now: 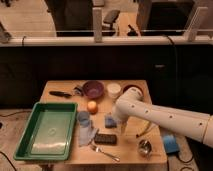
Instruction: Place sponge in tray
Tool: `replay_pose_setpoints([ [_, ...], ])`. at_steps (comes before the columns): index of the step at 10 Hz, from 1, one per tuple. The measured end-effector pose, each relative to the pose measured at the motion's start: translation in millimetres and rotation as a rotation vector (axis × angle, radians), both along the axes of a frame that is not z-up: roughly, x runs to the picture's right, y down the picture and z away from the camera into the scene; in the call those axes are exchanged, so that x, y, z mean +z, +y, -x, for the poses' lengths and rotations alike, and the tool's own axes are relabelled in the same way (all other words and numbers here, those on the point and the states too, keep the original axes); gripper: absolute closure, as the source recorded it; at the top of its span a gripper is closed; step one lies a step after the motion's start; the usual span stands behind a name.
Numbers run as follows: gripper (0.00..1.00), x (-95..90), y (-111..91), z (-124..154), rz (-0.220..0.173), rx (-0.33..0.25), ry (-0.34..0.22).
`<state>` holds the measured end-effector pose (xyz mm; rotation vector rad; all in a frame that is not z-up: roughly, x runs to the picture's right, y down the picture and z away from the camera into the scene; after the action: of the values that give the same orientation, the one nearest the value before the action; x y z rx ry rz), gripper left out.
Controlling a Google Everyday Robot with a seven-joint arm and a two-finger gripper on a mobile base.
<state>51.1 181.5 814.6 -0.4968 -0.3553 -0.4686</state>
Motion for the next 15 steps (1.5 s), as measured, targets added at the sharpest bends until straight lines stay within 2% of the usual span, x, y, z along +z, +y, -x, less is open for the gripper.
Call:
replay_pose_setpoints([
  [4,0.2,21.0,-4,0,0.032,0.028,0.033],
  [8,0.21,44.2,5,-2,0.084,0.049,0.055],
  [9,0.27,48.3,8,-2,0.095,0.048,0.059],
  [10,0.38,51.5,10,-2,0.102,0.047,0.061],
  [15,0.87,49.7,9,-4,0.098,0.045,0.064],
])
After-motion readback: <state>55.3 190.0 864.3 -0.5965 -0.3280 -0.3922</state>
